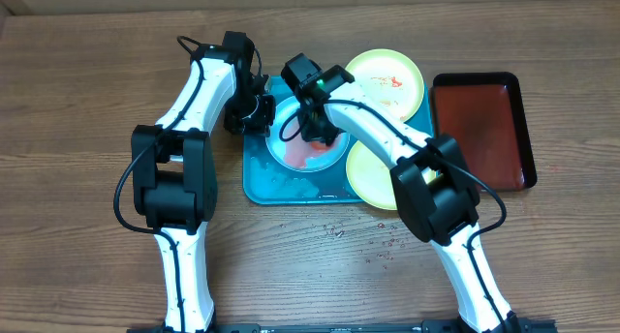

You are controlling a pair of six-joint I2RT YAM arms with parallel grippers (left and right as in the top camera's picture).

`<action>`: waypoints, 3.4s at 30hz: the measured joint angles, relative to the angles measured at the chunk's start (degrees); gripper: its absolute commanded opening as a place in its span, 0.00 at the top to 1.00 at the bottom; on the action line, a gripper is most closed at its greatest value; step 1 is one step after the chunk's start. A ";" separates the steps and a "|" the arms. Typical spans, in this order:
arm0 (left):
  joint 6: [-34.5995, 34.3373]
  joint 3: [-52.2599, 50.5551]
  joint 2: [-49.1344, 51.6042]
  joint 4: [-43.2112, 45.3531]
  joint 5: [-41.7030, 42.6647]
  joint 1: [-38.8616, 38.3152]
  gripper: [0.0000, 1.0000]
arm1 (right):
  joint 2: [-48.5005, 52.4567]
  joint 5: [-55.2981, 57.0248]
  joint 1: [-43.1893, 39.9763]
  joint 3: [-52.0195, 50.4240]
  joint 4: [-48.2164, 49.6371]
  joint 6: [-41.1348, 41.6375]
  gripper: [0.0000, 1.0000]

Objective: Clean dirty plates on tray and stack at the side
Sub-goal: 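Scrub the white plate with the sponge while the left gripper holds it, then move the sponge with the right gripper to the upper yellow plate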

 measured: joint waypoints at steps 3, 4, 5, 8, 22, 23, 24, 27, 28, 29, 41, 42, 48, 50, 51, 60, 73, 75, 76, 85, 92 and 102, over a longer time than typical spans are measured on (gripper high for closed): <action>0.00 0.00 0.00 -0.02 0.00 0.00 0.96 | 0.00 3.80 -1.20 0.00 0.55 -0.48 0.96; 0.00 0.00 0.00 -0.02 0.00 0.00 0.96 | 0.00 4.72 -1.64 0.00 0.72 -0.63 0.96; 0.00 0.00 0.00 -0.02 0.02 0.00 0.96 | 0.00 5.53 -2.16 0.00 1.01 -0.85 0.96; 0.00 0.00 0.00 0.09 0.68 -0.07 0.96 | 0.00 6.73 -2.58 -0.02 3.32 -1.68 0.96; 0.00 0.00 0.00 -0.04 -0.02 0.11 0.96 | 0.00 -17.00 -2.62 -0.09 13.40 -2.80 0.96; 0.00 0.00 0.00 -0.04 -0.04 0.09 0.96 | 0.02 -18.14 -2.34 -0.09 12.68 -2.80 0.96; 0.00 0.00 0.00 -0.02 -0.04 0.09 0.95 | 0.02 -19.23 -1.88 -0.09 11.19 -2.82 0.96; 0.00 0.00 0.00 0.20 -0.15 0.09 0.96 | 0.02 -21.03 -0.74 -0.11 7.32 -2.80 0.96; 0.00 -0.02 0.00 0.26 -0.20 0.09 0.96 | 0.02 -21.59 -0.42 -0.11 6.19 -2.80 0.96; 0.00 -0.02 0.00 0.28 -0.20 0.09 0.96 | 0.02 -22.18 -0.09 -0.11 4.90 -2.80 0.96; 0.04 -0.02 0.00 0.39 -0.20 0.09 0.96 | 0.02 -25.73 -0.39 -0.11 -5.66 -7.13 0.96; 0.02 -0.02 0.00 0.39 -0.20 0.09 0.96 | 0.02 -24.94 -0.68 -0.11 -6.32 -7.48 0.96; 0.02 -0.02 0.00 0.17 0.13 -0.04 0.96 | 0.02 -16.98 -2.75 0.02 -8.70 -8.13 0.96; 0.02 -0.02 0.00 0.20 0.61 -0.15 0.96 | 0.00 -14.58 -3.19 0.09 -8.37 -8.11 0.96; 0.00 -0.02 0.00 0.22 0.76 -0.20 0.96 | 0.00 -13.66 -3.26 0.11 -8.04 -8.02 0.96; 0.02 -0.02 0.00 -0.24 0.85 -0.28 0.96 | 0.00 -6.47 -3.48 0.09 0.72 -4.42 0.96; 0.20 0.00 0.00 -1.20 0.81 -0.28 0.96 | 0.02 -2.95 -4.72 -0.02 13.22 0.07 0.95; 0.20 -0.02 0.00 -1.29 0.76 -0.28 0.96 | 0.02 -4.26 -4.72 -0.02 13.53 0.13 0.95; 0.22 0.00 0.00 -1.36 0.68 -0.28 0.96 | 0.02 -5.38 -4.74 -0.02 13.66 0.28 0.95; 0.72 -0.02 0.00 -1.36 0.00 -0.28 0.96 | 1.31 -17.62 -4.83 -0.02 13.33 0.28 0.96; 1.53 -0.02 0.00 -1.27 -0.87 0.42 0.96 | 1.62 -28.20 -4.57 0.00 7.98 -1.84 0.96; 1.70 -0.02 0.00 -0.87 -0.85 0.39 0.96 | 1.46 -39.89 -4.00 -0.02 0.57 -9.57 0.96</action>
